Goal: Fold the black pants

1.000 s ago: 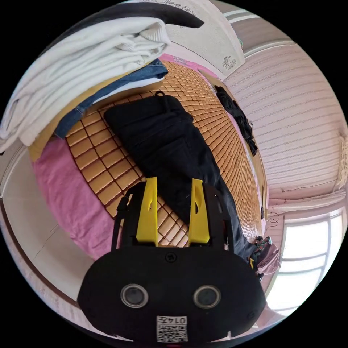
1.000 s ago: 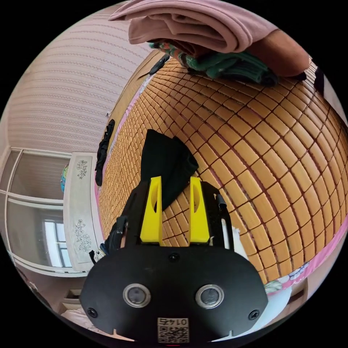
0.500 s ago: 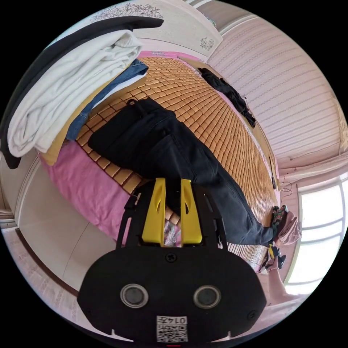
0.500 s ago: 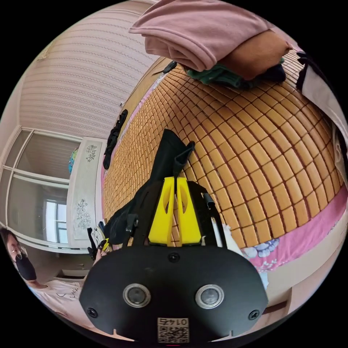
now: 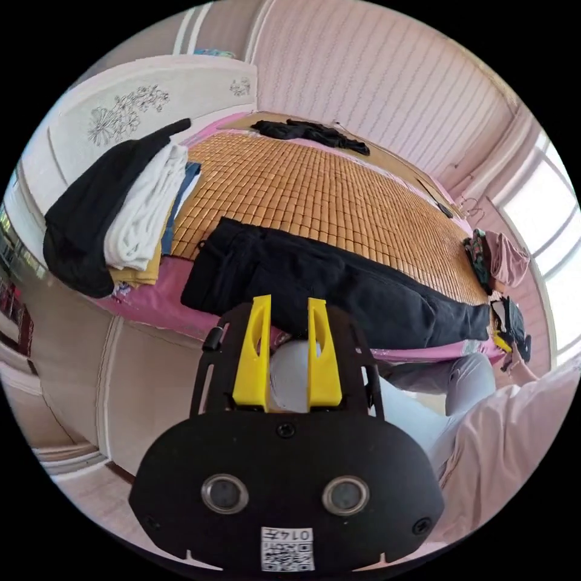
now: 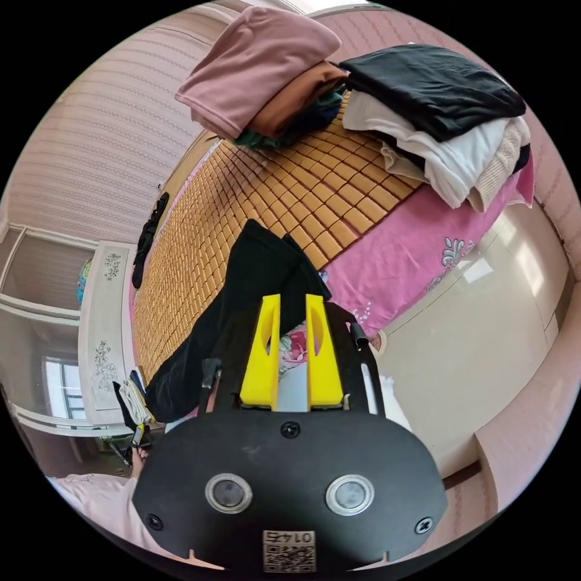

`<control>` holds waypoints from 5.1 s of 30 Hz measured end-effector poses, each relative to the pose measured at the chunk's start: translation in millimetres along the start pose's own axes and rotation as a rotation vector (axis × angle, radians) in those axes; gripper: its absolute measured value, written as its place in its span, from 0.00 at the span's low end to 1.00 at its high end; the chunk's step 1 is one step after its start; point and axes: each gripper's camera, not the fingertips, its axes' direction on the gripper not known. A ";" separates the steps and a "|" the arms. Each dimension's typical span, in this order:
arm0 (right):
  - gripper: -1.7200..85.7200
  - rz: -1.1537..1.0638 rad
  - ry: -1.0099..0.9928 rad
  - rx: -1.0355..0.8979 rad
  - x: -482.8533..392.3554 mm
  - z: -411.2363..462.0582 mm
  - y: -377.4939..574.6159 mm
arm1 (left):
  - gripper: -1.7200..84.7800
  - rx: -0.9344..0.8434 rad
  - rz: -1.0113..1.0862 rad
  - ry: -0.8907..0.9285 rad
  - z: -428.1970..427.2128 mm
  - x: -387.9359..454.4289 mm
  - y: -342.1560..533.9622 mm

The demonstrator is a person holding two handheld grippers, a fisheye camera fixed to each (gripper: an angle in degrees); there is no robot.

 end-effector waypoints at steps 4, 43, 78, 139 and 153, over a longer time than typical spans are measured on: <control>0.11 0.010 -0.075 -0.053 -16.1 33.8 -11.1 | 0.17 -0.035 0.316 0.028 40.4 87.0 -34.3; 0.12 -0.139 0.414 -0.180 -105.7 35.6 -49.6 | 0.16 -0.035 -0.099 -0.325 97.4 28.4 -82.2; 0.12 0.010 0.286 -0.051 -54.2 -24.3 -13.6 | 0.09 0.003 -0.184 -0.346 164.2 1.9 -146.9; 0.02 -0.025 0.319 -0.051 -157.6 46.9 105.3 | 0.02 -0.305 0.596 0.206 405.3 271.6 56.3; 0.02 -1.276 0.214 -0.441 -579.6 278.2 246.3 | 0.01 -0.198 0.523 0.252 421.5 301.4 101.5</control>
